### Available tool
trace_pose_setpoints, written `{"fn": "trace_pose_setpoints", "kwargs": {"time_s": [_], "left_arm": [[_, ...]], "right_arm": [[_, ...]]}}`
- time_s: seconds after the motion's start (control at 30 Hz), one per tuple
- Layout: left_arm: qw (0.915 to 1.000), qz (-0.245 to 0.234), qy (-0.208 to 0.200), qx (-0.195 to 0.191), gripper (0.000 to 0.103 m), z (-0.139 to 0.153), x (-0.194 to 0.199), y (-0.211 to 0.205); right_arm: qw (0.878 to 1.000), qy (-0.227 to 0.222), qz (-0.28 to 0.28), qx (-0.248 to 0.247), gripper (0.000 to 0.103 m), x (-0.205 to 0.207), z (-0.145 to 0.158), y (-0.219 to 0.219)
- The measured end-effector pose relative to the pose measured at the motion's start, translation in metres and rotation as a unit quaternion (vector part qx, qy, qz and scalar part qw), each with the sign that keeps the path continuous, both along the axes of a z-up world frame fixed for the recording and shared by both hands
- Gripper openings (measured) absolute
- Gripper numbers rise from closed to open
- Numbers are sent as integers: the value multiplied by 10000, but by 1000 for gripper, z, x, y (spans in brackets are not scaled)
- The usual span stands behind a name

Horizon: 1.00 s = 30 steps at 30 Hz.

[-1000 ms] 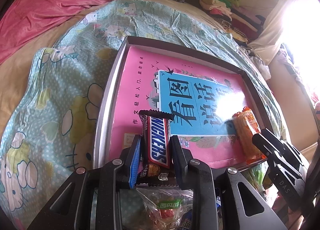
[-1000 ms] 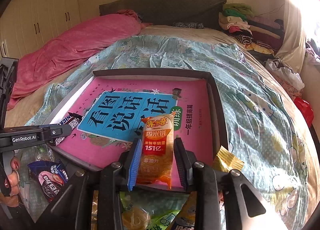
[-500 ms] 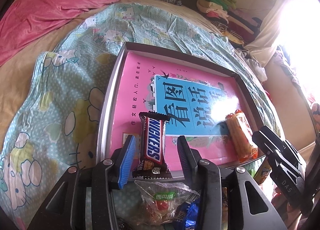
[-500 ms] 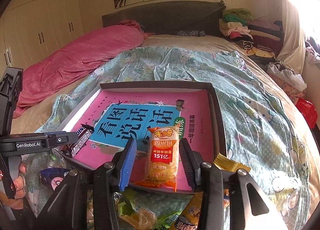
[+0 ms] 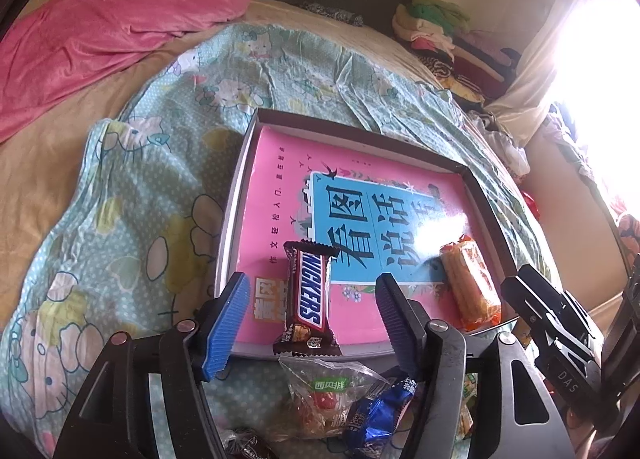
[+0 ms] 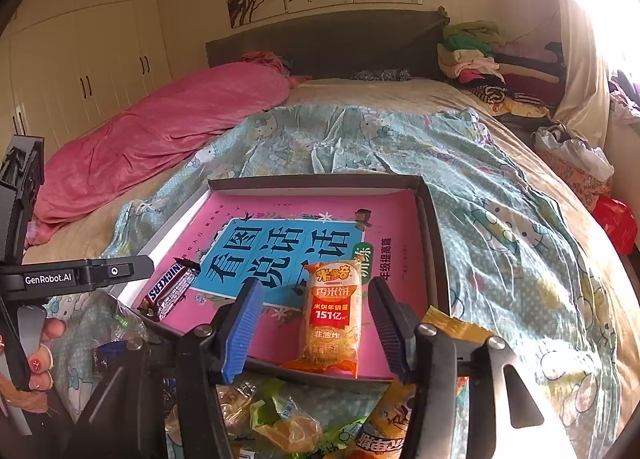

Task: Organize snacks
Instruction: 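Open both tools to release the Snickers and rice-cracker bag in the tray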

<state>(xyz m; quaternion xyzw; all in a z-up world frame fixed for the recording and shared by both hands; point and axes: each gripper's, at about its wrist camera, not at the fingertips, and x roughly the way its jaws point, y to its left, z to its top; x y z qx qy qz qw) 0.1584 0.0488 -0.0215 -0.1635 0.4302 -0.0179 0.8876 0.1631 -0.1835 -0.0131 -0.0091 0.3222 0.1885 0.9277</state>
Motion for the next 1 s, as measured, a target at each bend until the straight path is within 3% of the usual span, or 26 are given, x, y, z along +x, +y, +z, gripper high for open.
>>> {"fn": "trace_pose_setpoints", "kwargs": {"time_s": [0.2,0.63,1.0], "left_arm": [[9998,28,-163,132,75,13,-6,2],[9992,278,-274,130,76,29,-20,22],[9982,258,-391,375,76,36,-33,21]], "right_arm": [[10000,10,18,90,59,-4,4,0],[9996,-148,-41,256,64,-14,14,-8],[9982,-425,-114,400,66,-28,30,-18]]}}
